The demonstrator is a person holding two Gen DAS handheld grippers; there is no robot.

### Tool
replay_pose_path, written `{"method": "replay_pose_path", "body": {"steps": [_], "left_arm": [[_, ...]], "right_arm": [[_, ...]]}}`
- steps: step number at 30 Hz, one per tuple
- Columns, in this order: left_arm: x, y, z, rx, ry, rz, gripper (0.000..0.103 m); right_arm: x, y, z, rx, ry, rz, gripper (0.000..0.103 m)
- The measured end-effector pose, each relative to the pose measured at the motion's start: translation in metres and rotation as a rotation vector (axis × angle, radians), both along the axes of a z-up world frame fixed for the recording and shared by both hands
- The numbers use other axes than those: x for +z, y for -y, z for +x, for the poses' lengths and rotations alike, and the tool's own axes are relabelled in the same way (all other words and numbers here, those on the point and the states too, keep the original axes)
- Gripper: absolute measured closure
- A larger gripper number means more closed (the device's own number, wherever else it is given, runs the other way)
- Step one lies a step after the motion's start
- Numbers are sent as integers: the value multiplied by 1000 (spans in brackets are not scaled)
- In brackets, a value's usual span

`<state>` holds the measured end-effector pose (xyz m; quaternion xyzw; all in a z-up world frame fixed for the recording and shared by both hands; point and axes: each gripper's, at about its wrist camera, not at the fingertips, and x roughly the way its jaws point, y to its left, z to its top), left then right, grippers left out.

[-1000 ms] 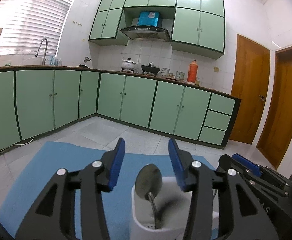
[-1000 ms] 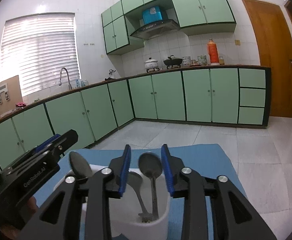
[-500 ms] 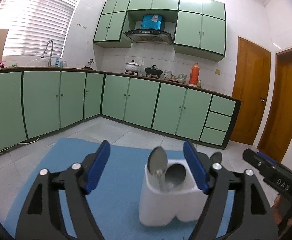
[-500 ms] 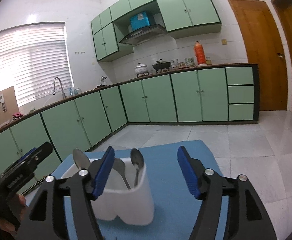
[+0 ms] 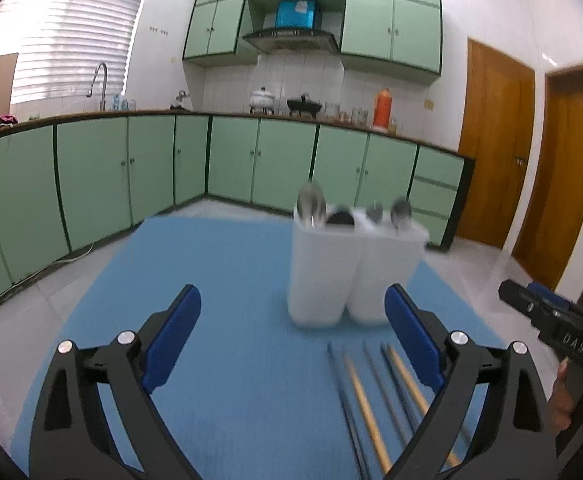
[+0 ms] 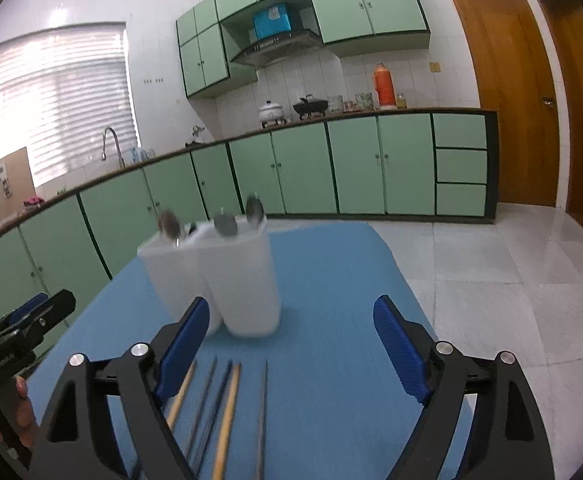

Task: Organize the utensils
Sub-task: 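Withdraw both tools back toward the chopsticks on the table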

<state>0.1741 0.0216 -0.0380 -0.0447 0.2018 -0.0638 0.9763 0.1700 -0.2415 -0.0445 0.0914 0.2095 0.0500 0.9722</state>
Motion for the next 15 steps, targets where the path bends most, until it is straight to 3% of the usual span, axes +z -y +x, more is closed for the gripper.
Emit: {"method": "replay_pose_path", "body": {"steps": [8,15], "left_arm": [[-36,-6,-61,-8,-67,26,12],[-55,-2,-95,2,-76,38,12]], "right_arm": [[-40,-3,-63,-9,-77,-28,19],[-65,-16,-109,5,-67,-85,20]]}}
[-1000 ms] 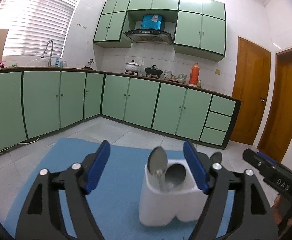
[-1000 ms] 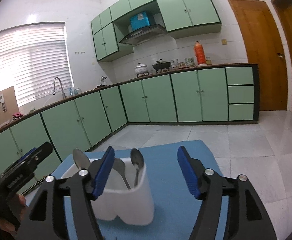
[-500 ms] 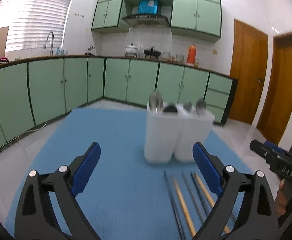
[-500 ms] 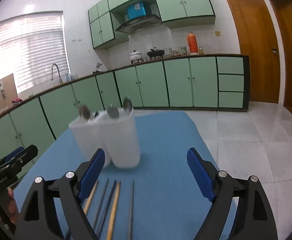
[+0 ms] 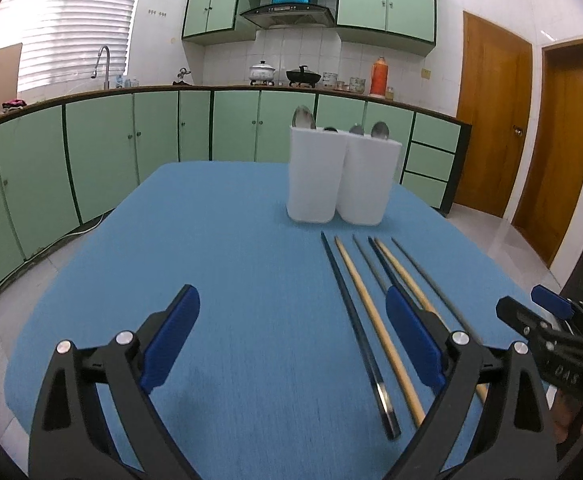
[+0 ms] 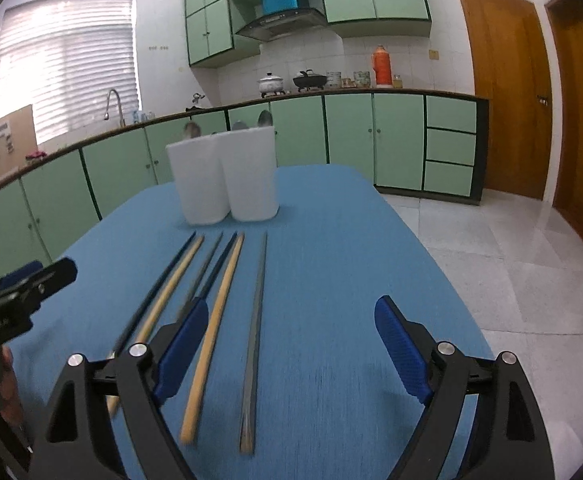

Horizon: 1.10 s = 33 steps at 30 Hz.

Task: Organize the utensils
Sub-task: 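Withdraw both tools back toward the chopsticks on the table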

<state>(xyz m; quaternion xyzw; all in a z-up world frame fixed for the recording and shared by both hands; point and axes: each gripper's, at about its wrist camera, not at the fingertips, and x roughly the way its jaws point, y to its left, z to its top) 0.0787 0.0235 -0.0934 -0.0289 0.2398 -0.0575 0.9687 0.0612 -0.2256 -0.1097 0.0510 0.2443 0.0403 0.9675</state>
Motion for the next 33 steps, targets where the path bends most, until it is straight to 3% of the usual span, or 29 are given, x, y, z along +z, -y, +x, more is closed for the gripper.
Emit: {"method": "replay_pose_path", "body": {"steps": [7,16,18,24,26,28,33], "left_arm": [[-15,3,-24,20,0,-13,12],[-26,8,-42,49,18,-5,12],[-27,10,-42,52,18,-5,12],[-31,18,-45,41,20,7,12],[-32,21,-47,33,20,12,17],[-33,23,-43,25,9,19,24],[-36,28,-44,16,-1,27,26]], "right_arm": [[-16,-7,-30,9,38,-60,25],[-37,-15,-42,32,57,-99,47],[-42,-14,-43,36,54,-81,56],[-42,-12,-46,34,64,-67,70],[-42,-15,-48,41,67,-81,73],[-42,-17,-49,45,68,-95,74],[-42,-17,-49,46,67,-97,74]]}}
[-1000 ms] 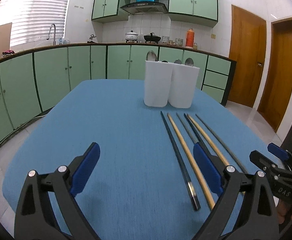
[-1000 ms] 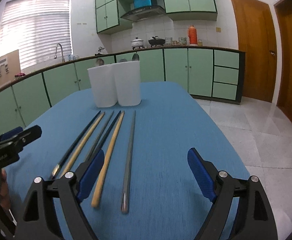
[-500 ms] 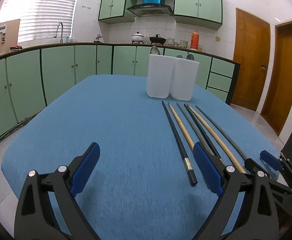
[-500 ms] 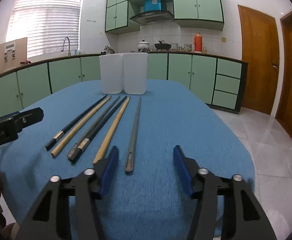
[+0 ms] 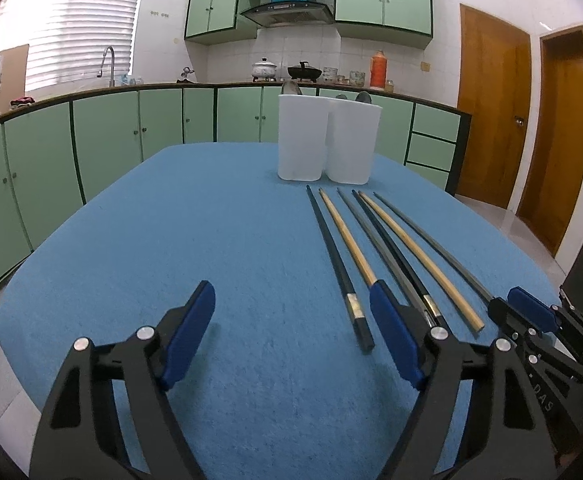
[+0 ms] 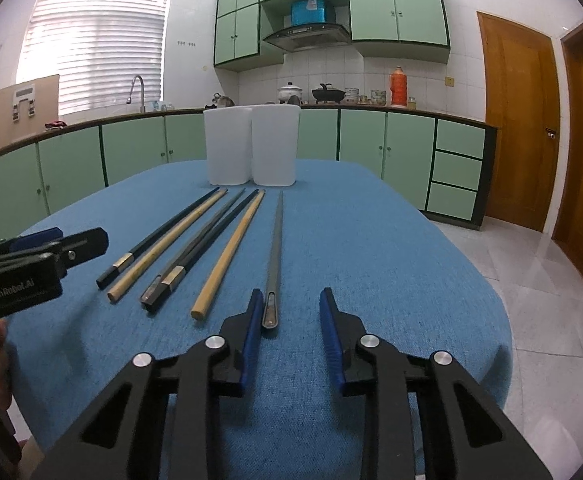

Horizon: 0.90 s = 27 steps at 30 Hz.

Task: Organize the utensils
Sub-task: 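Withdraw both tools back toward the chopsticks on the table, then grasp a black chopstick with the left tool while the right tool grasps a dark grey chopstick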

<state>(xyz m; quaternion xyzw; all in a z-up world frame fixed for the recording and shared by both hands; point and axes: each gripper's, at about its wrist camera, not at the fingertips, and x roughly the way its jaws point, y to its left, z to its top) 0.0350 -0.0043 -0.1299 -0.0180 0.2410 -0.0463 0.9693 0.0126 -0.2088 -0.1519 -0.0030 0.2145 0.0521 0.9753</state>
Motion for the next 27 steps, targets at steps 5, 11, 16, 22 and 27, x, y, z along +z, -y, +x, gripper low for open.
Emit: {"method": "replay_pose_path", "body": {"steps": [5,11,16,22,27], "left_arm": [[-6,9,-3,-19,-19,15,31],[-13,19,-1,-25,-50,23,40],[-14,26,-3,-24,-52,28,55],[-15,37,-5,-48,-46,32,79],[-16,45,-5,-54,-40,33,94]], "right_arm": [[-1,0,-2,0,1,1,74],[-1,1,-4,4,1,12,75],[-2,1,-5,5,1,14,75],[-2,3,-4,6,1,21,77],[-3,4,-3,7,1,25,81]]}}
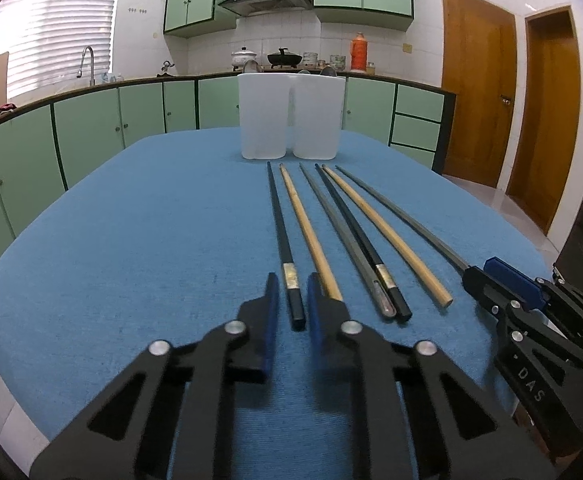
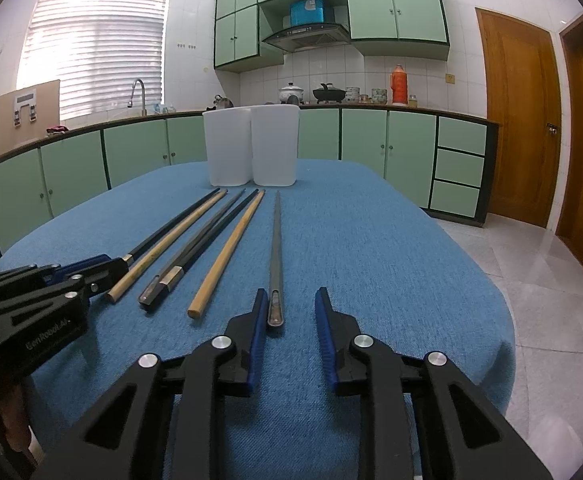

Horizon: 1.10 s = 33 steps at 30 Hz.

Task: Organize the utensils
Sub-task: 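Grasp a black chopstick with the left tool while the right tool grasps a dark grey chopstick, then carry both dark chopsticks to the white holder and lower them in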

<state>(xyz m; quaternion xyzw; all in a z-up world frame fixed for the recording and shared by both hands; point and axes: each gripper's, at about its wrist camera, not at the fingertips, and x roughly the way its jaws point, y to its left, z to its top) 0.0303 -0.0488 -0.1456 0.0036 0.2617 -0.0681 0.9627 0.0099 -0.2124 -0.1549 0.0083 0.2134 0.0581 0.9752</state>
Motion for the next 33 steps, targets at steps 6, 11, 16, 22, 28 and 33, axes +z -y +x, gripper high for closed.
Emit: {"method": "replay_pose_path", "body": {"steps": [6,11,16,22,28,33], "left_arm": [[0,5,-1,13,6,5,94],[0,5,-2,17,10,10,95],[2,4,-2,13,0,3,96],[19,-1,-7,19,50,14,97],[46,-7,-16,22,131,17,97],[77,-8,-16,12,204,28,97]], "right_arm": [[0,-3,0,12,2,-8,89],[0,-5,0,26,2,-15,95],[0,-6,0,27,2,-13,95],[16,-1,-5,18,42,-11,95],[44,6,-13,14,113,-25,96],[69,12,-12,29,159,-20,96]]}}
